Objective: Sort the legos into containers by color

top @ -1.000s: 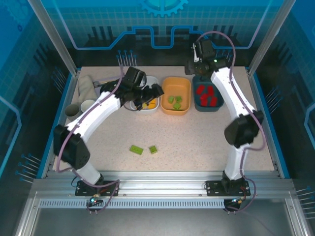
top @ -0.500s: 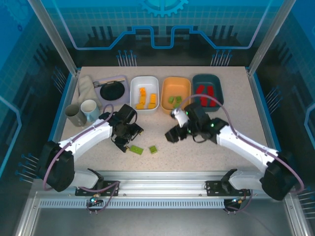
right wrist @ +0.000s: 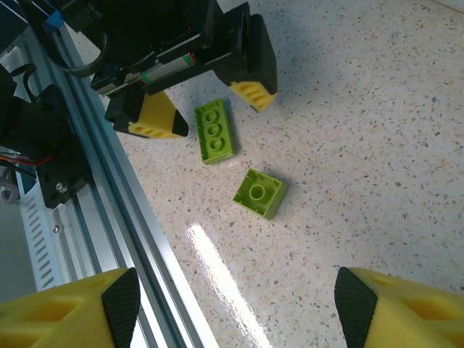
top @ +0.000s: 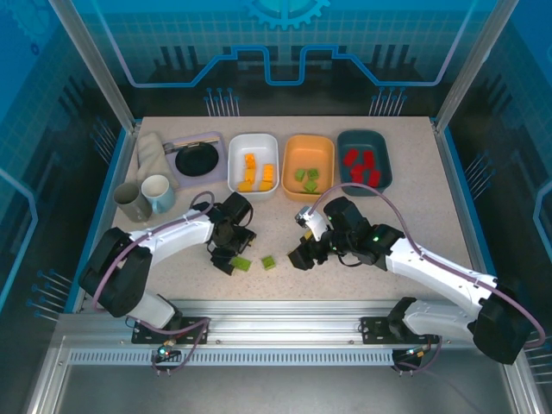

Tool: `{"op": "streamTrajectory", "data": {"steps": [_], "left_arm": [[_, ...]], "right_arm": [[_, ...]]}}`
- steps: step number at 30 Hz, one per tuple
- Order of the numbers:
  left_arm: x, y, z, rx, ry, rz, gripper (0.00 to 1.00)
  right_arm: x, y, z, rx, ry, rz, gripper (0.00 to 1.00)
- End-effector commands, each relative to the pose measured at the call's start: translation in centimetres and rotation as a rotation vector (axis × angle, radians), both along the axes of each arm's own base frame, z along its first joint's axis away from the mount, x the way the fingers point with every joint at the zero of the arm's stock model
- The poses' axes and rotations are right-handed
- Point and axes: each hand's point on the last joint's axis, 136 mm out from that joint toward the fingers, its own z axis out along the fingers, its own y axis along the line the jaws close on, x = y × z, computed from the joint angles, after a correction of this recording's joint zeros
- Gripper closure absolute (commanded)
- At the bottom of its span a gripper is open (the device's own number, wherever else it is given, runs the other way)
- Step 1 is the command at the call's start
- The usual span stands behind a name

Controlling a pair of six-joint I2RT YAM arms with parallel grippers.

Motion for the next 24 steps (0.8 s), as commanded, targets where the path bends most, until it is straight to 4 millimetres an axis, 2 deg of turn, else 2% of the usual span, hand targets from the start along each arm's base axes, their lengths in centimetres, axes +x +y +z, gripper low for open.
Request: {"op": "streamTrajectory", "data": {"steps": [1, 5, 9, 13, 19, 20, 24], "left_arm": [[-1.1, 0.4, -1.0, 0.022, 0.013, 0.042, 0.17], [-1.2, 0.8, -1.9, 0.037, -0.009, 0.044, 0.21], [-0.2, 0.9, -2.2, 0.036, -0.081, 0.022, 0.26], [0.2, 0.7, -2.7, 0.028, -0.103, 0.008, 0.46], [0.5, 0.6, -3.5, 0.028, -0.117, 0.004, 0.49], [0.7, 0.6, -3.5, 0.026, -0.125, 0.003, 0.53], [1.7, 0.4, -2.9, 0.024, -0.179, -0.024, 0.56]], "right_arm": [[0.0, 0.2, 0.1, 0.004, -0.015, 0.013, 0.26], [0.0, 0.5, 0.2, 0.022, 0.004, 0.020, 0.26], [-0.1, 1.0, 0.8, 0.058, 0.008, 0.035, 0.26], [0.0, 1.1, 0.8, 0.083, 0.027, 0.037, 0.26], [0.7, 0.8, 0.6, 0.085, 0.044, 0.008, 0.26], [0.8, 0.7, 0.5, 0.086, 0.046, 0.004, 0.26], [1.1, 0.6, 0.4, 0.088, 0.053, -0.006, 0.26]]}}
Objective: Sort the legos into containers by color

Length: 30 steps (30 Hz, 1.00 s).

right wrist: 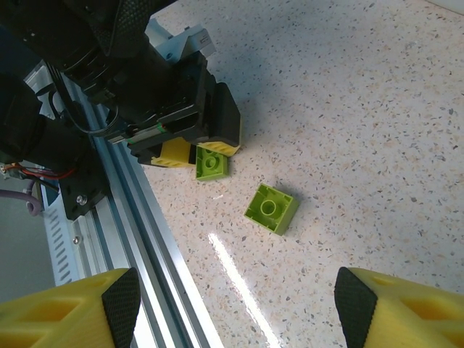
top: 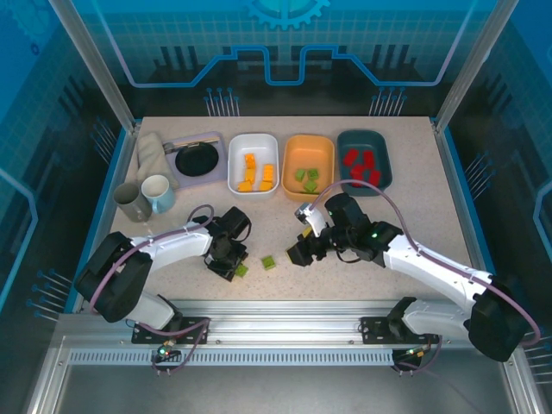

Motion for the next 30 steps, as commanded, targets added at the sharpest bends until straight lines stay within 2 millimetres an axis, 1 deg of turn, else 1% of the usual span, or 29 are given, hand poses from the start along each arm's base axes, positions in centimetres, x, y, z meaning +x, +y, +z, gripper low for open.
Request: {"op": "streamTrajectory", "data": {"steps": [1, 3, 10, 12, 14, 15, 17, 18, 21, 22, 23, 25, 27, 30], "left_arm": [[4.4, -1.0, -0.2, -0.009, -0.201, -0.038, 0.57], [4.8, -1.1, 0.1, -0.005, -0.220, -0.059, 0.60], [5.1, -1.3, 0.6, 0.001, -0.232, -0.113, 0.62], [5.3, -1.2, 1.4, 0.012, -0.242, -0.132, 0.62], [6.2, -1.5, 3.0, 0.028, -0.259, -0.179, 0.62], [6.8, -1.8, 3.9, 0.033, -0.276, -0.212, 0.62], [8.7, -2.9, 6.2, 0.037, -0.319, -0.295, 0.62], [9.4, -3.4, 7.0, 0.040, -0.331, -0.329, 0.62], [12.6, -5.6, 9.9, 0.041, -0.387, -0.444, 0.62], [13.8, -6.4, 10.5, 0.042, -0.403, -0.484, 0.62], [15.1, -7.3, 11.5, 0.040, -0.430, -0.522, 0.62], [17.3, -8.9, 12.7, 0.041, -0.464, -0.583, 0.62], [19.7, -10.5, 13.9, 0.032, -0.505, -0.627, 0.63], [23.2, -12.8, 14.6, 0.016, -0.547, -0.690, 0.64]], "right_arm": [[0.4, 0.1, 0.1, 0.030, 0.015, -0.009, 0.26], [0.5, 0.1, 0.0, 0.032, 0.020, -0.015, 0.26], [1.1, 0.1, 0.2, 0.041, 0.028, -0.037, 0.27], [1.7, -0.2, 0.7, 0.051, 0.024, -0.064, 0.26], [2.9, -0.8, 1.9, 0.084, 0.016, -0.116, 0.27], [3.5, -1.2, 2.5, 0.101, 0.010, -0.144, 0.27], [5.3, -2.2, 4.4, 0.144, -0.009, -0.215, 0.26], [6.2, -2.8, 5.1, 0.159, -0.017, -0.249, 0.26], [9.2, -4.7, 7.1, 0.175, -0.053, -0.379, 0.26], [10.0, -5.3, 7.2, 0.171, -0.053, -0.419, 0.26], [11.1, -5.8, 8.6, 0.181, -0.080, -0.462, 0.26], [12.8, -6.8, 9.5, 0.195, -0.092, -0.533, 0.26], [14.8, -8.2, 10.1, 0.207, -0.083, -0.630, 0.23], [17.3, -9.9, 10.4, 0.231, -0.045, -0.742, 0.22]]}}
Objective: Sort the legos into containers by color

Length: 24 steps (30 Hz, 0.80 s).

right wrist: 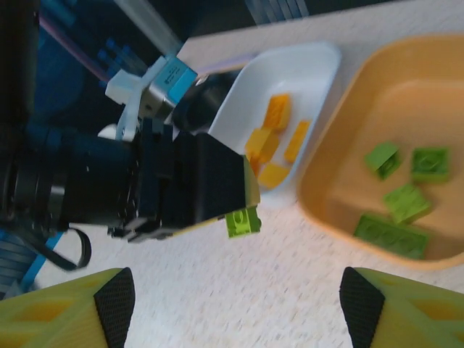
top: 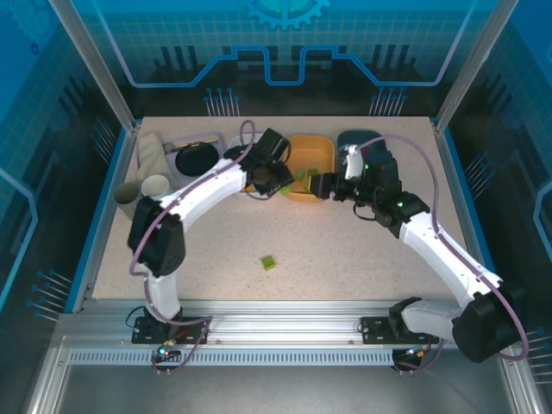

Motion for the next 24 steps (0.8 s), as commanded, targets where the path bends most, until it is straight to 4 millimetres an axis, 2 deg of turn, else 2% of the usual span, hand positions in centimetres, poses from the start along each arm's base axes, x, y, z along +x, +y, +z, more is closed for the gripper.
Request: {"op": "streamTrajectory", "data": {"steps": [1, 6, 8, 12, 18, 24], "left_arm": [[2.5, -1.3, -0.1, 0.059, -0.019, -0.130, 0.64], [8.0, -3.8, -0.5, 0.058, -0.094, -0.208, 0.65], [10.0, -4.2, -1.7, 0.056, -0.108, -0.218, 0.66], [13.0, -5.0, -2.8, 0.036, -0.180, -0.237, 0.68], [15.5, -5.9, -5.2, 0.041, -0.250, -0.238, 0.68], [16.9, -6.6, -6.5, 0.054, -0.287, -0.225, 0.67]], "right_arm": [[3.6, -2.5, 0.4, 0.051, 0.043, -0.175, 0.21], [6.5, -4.8, 0.1, 0.132, 0.111, -0.284, 0.07], [7.4, -6.1, -0.2, 0.194, 0.154, -0.350, 0.00], [8.3, -8.1, -0.5, 0.275, 0.198, -0.423, 0.00], [7.4, -8.9, 0.4, 0.261, 0.196, -0.434, 0.00], [5.6, -9.1, -0.8, 0.264, 0.220, -0.436, 0.00]]}}
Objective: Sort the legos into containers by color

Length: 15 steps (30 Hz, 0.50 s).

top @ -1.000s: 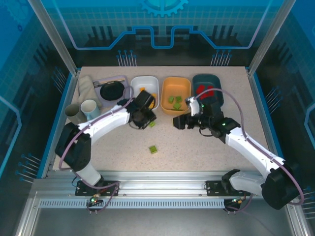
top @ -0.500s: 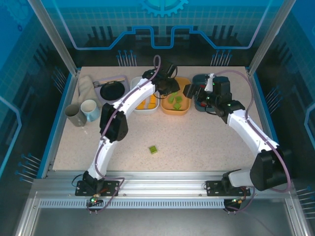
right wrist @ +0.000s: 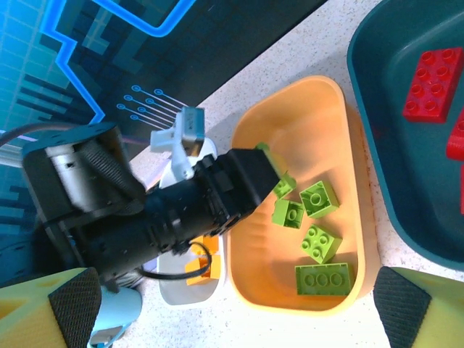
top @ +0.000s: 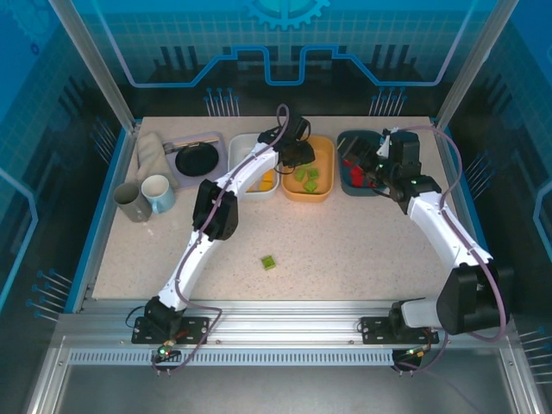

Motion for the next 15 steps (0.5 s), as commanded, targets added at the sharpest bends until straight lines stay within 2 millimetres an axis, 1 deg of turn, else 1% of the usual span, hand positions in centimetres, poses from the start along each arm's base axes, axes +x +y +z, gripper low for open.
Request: {"op": "streamTrajectory", "data": {"steps": [1, 6, 7, 10, 12, 15], "left_arm": [[1.4, -0.8, 1.3, -0.006, -0.084, -0.006, 0.67], [1.3, -0.4, -0.6, 0.009, -0.045, 0.020, 0.65], [1.2, -0.4, -0.9, 0.008, -0.037, 0.018, 0.64], [1.0, -0.5, -0.8, 0.001, -0.027, 0.021, 0.55], [1.0, -0.7, 0.1, -0.016, -0.033, 0.016, 0.50], [1.0, -1.1, 2.8, -0.052, -0.061, 0.013, 0.46]], "right_arm": [[-1.1, -0.4, -0.1, 0.023, 0.007, -0.006, 0.00], [-1.4, -0.3, 0.0, 0.022, 0.005, 0.002, 0.00], [-1.3, -0.3, 0.1, 0.020, 0.004, 0.002, 0.00], [-1.3, -0.2, 0.4, 0.011, -0.002, 0.011, 0.00], [-1.3, -0.1, 0.7, -0.001, -0.009, 0.020, 0.00], [-1.7, 0.0, 1.1, -0.036, -0.020, 0.040, 0.00]]}}
